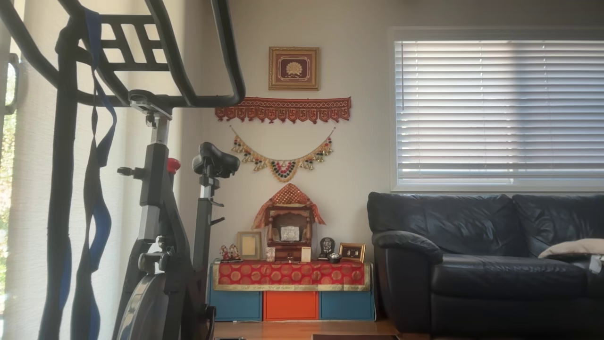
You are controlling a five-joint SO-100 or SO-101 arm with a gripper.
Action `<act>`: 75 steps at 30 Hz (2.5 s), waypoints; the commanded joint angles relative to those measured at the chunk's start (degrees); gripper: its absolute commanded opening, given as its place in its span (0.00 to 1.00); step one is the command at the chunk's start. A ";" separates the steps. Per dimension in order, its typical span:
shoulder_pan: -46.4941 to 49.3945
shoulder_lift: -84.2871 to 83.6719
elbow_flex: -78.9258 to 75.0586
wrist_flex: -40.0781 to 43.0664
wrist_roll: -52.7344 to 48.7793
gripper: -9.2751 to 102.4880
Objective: Sort medicines into box.
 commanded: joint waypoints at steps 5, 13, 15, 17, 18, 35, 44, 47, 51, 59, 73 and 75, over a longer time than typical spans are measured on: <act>-0.18 2.20 -4.22 -1.05 0.53 0.11; -1.41 0.35 -4.48 1.14 0.35 0.17; -1.58 0.26 -4.92 2.11 0.26 0.19; -1.41 0.44 -5.45 3.25 0.18 0.21; -1.41 0.62 -5.54 3.52 0.09 0.22; -2.72 11.43 6.86 -7.82 5.98 0.12; 0.09 14.24 9.76 -6.94 11.34 0.09; 1.85 16.96 12.39 -6.77 11.78 0.09; 4.22 20.13 14.77 -5.01 11.78 0.09; 9.14 27.33 22.15 -3.60 13.01 0.09; 22.59 37.97 34.63 -2.46 1.49 0.09; 24.70 38.76 35.33 -2.02 0.53 0.09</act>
